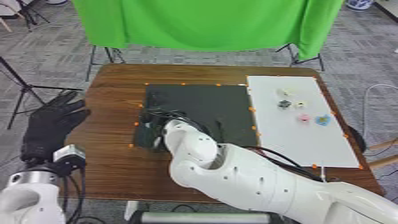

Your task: Arrange flowers

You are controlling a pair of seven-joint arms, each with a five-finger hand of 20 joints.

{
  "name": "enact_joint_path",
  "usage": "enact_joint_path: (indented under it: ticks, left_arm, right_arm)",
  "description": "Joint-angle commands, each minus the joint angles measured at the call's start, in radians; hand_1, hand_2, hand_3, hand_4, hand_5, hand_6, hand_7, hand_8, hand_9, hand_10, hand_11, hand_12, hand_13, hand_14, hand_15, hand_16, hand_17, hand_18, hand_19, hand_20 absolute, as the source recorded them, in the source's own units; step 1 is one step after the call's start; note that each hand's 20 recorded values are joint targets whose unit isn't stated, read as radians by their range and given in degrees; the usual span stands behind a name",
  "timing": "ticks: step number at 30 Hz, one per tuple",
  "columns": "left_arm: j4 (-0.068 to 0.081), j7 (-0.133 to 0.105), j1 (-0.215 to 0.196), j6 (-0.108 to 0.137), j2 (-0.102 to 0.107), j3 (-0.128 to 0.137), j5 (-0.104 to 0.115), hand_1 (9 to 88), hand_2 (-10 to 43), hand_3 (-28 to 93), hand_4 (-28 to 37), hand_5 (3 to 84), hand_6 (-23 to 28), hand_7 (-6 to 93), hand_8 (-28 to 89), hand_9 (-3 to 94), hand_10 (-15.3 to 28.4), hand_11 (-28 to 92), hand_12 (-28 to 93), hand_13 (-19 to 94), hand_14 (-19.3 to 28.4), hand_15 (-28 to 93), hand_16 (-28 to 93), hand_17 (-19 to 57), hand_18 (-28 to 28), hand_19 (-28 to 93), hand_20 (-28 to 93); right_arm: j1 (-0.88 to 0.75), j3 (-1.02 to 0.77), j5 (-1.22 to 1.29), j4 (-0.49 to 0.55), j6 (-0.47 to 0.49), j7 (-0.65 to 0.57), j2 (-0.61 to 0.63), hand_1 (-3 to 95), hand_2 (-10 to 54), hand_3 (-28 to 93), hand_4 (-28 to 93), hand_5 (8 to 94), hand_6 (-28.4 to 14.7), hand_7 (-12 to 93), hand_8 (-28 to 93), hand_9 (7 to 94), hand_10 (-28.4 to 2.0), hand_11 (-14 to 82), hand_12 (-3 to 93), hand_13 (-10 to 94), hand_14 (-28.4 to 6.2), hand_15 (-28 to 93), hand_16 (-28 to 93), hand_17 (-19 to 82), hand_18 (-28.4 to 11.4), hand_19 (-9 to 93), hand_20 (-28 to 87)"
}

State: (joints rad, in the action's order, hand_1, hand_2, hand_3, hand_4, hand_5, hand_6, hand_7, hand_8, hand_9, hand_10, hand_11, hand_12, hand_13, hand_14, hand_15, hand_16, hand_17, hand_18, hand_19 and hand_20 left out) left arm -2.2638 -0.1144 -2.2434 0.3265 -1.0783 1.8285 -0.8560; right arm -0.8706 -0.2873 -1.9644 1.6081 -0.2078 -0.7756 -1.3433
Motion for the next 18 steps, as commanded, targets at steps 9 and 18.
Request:
enact_joint_path:
  ticks: [9, 18]
  left_arm:
    - [0.004, 0.064, 0.031, -0.039, 0.022, -0.016, -0.020, 25.5, 5.1, 83, -18.6, 42.7, 11.8, 15.5, -10, 39.4, 20.2, 28, 10, 30, 27.3, 53, -11, -6.1, 23.9, 63, -6]
    - [0.007, 0.078, 0.043, -0.045, 0.023, -0.015, -0.022, 25.5, 5.1, 83, -18.7, 42.7, 11.8, 15.6, -10, 39.4, 20.3, 28, 9, 30, 27.3, 53, -11, -6.1, 23.9, 63, -6]
  right_arm:
    - [-0.040, -0.035, 0.011, -0.027, 0.024, -0.026, -0.020, 44.5, -8.8, 78, -28, 79.9, 1.3, 26, -2, 77.4, -13.0, 50.6, 24.1, 70, -11.1, 83, 17, 29, -25.5, 93, 35]
    - [-0.080, -0.086, 0.001, -0.024, 0.084, -0.029, -0.036, 39.7, -9.4, 79, -28, 74.0, -0.2, 26, -3, 73.1, -13.6, 54.9, 19.8, 67, -11.5, 84, 16, 26, -25.4, 92, 36]
